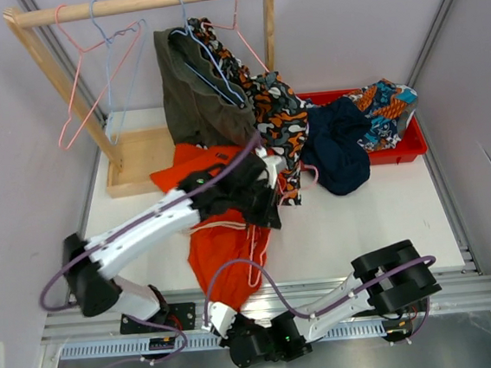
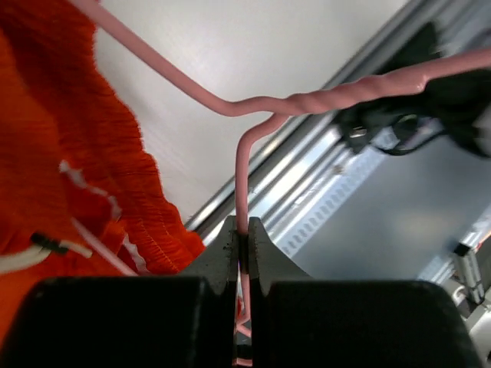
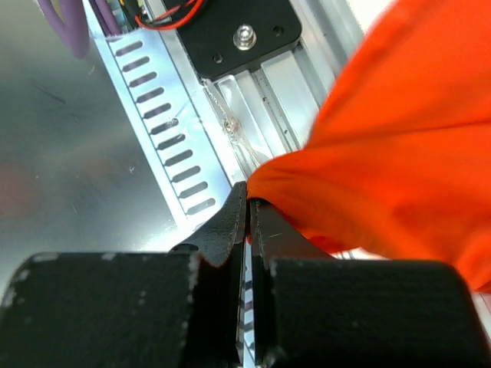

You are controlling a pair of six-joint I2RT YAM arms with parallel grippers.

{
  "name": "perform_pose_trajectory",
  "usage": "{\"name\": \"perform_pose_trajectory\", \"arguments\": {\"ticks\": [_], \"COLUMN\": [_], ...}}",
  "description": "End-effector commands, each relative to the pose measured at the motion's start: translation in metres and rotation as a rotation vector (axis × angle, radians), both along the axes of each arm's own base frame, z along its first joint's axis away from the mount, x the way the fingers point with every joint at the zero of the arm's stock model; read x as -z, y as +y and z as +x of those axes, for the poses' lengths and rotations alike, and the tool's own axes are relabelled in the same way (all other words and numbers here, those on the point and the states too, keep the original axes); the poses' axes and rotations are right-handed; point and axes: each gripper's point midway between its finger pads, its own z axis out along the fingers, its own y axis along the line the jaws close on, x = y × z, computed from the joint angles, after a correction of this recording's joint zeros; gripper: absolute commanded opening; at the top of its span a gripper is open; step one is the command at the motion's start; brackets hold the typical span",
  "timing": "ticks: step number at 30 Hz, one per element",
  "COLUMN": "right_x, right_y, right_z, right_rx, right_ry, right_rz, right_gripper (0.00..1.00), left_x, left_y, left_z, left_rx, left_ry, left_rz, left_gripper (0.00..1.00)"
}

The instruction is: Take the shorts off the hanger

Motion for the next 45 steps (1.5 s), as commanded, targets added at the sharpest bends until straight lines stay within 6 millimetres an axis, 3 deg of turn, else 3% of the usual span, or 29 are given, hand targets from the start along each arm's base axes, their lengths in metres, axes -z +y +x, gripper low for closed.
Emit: {"name": "perform_pose_trajectory", "arguments": {"ticks": [1, 7, 11, 12, 13, 14, 16, 18, 19, 20, 21, 22, 23, 24, 25, 26, 27, 29, 30, 31, 33, 34, 36, 38, 40, 42, 43, 44, 45], "right_x": [-0.033, -0.056, -0.092, -0.113, -0.112, -0.122, -0.152, -0.191, -0.207, -0.219, -0.242, -0.253, -0.265, -0.276, -0.296, -0.305, -0.323, -0.34, -0.367, -0.38, -0.396, -0.419, -0.435, -0.435, -0.414, -0.384, -0.346, -0.327, -0.31], "right_y": [0.003, -0.019, -0.044, -0.051, -0.065, -0.072, -0.097, -0.117, -0.123, -0.128, -0.137, -0.14, -0.146, -0.151, -0.153, -0.148, -0.153, -0.145, -0.144, -0.141, -0.121, -0.123, -0.116, -0.111, -0.1, -0.092, -0.088, -0.086, -0.085], "right_z": [-0.005, -0.012, -0.006, 0.0, 0.005, 0.01, 0.035, 0.055, 0.073, 0.084, 0.098, 0.108, 0.128, 0.138, 0.147, 0.15, 0.171, 0.188, 0.199, 0.205, 0.212, 0.222, 0.244, 0.259, 0.274, 0.28, 0.284, 0.285, 0.288], "right_rx": [0.032, 0.085, 0.156, 0.19, 0.199, 0.238, 0.339, 0.399, 0.454, 0.474, 0.484, 0.496, 0.537, 0.533, 0.547, 0.511, 0.551, 0.537, 0.536, 0.525, 0.489, 0.51, 0.518, 0.529, 0.535, 0.536, 0.531, 0.531, 0.544], "right_ry": [-0.02, -0.111, -0.128, -0.12, -0.155, -0.146, -0.188, -0.202, -0.211, -0.218, -0.226, -0.233, -0.244, -0.288, -0.269, -0.262, -0.287, -0.342, -0.355, -0.401, -0.45, -0.465, -0.497, -0.505, -0.507, -0.473, -0.456, -0.439, -0.404], "right_rz": [0.089, 0.07, 0.132, 0.183, 0.15, 0.176, 0.223, 0.29, 0.315, 0.327, 0.359, 0.374, 0.39, 0.379, 0.444, 0.468, 0.487, 0.468, 0.507, 0.502, 0.501, 0.54, 0.555, 0.558, 0.5, 0.469, 0.43, 0.423, 0.435], "right_gripper": [0.0, 0.0, 0.0, 0.0, 0.0, 0.0, 0.0, 0.0, 0.0, 0.0, 0.0, 0.0, 0.0, 0.0, 0.0, 0.0, 0.0, 0.0, 0.0, 0.0, 0.0, 0.0, 0.0, 0.0, 0.0, 0.0, 0.0, 0.0, 0.0], "left_x": [-0.108, -0.171, -0.212, -0.22, -0.233, -0.262, -0.278, -0.277, -0.268, -0.273, -0.25, -0.227, -0.231, -0.205, -0.204, -0.202, -0.199, -0.195, -0.192, -0.186, -0.178, -0.176, -0.175, -0.174, -0.184, -0.227, -0.241, -0.246, -0.292], "left_y": [0.014, 0.055, 0.083, 0.088, 0.091, 0.101, 0.112, 0.128, 0.138, 0.141, 0.137, 0.135, 0.146, 0.142, 0.145, 0.149, 0.155, 0.159, 0.16, 0.161, 0.16, 0.158, 0.152, 0.148, 0.144, 0.142, 0.14, 0.126, 0.142], "left_z": [-0.003, -0.028, -0.045, -0.049, -0.058, -0.068, -0.08, -0.094, -0.11, -0.117, -0.119, -0.121, -0.133, -0.133, -0.138, -0.142, -0.151, -0.157, -0.161, -0.163, -0.164, -0.165, -0.165, -0.164, -0.167, -0.168, -0.166, -0.156, -0.164], "left_rx": [-0.009, -0.06, -0.101, -0.111, -0.111, -0.107, -0.132, -0.15, -0.148, -0.137, -0.159, -0.172, -0.153, -0.168, -0.177, -0.178, -0.164, -0.163, -0.152, -0.157, -0.162, -0.163, -0.161, -0.175, -0.172, -0.146, -0.143, -0.164, -0.136], "left_ry": [-0.173, -0.231, -0.27, -0.272, -0.251, -0.277, -0.249, -0.222, -0.16, -0.151, -0.069, -0.021, -0.016, 0.039, 0.077, 0.097, 0.117, 0.155, 0.173, 0.186, 0.218, 0.238, 0.279, 0.314, 0.374, 0.384, 0.375, 0.381, 0.324], "left_rz": [-0.181, -0.315, -0.423, -0.449, -0.5, -0.591, -0.662, -0.719, -0.759, -0.825, -0.807, -0.784, -0.842, -0.806, -0.82, -0.827, -0.837, -0.835, -0.826, -0.796, -0.767, -0.762, -0.771, -0.757, -0.766, -0.841, -0.86, -0.83, -0.904], "left_gripper": [0.0, 0.0, 0.0, 0.0, 0.0, 0.0, 0.0, 0.0, 0.0, 0.0, 0.0, 0.0, 0.0, 0.0, 0.0, 0.0, 0.0, 0.0, 0.0, 0.0, 0.0, 0.0, 0.0, 0.0, 0.0, 0.0, 0.0, 0.0, 0.0]}}
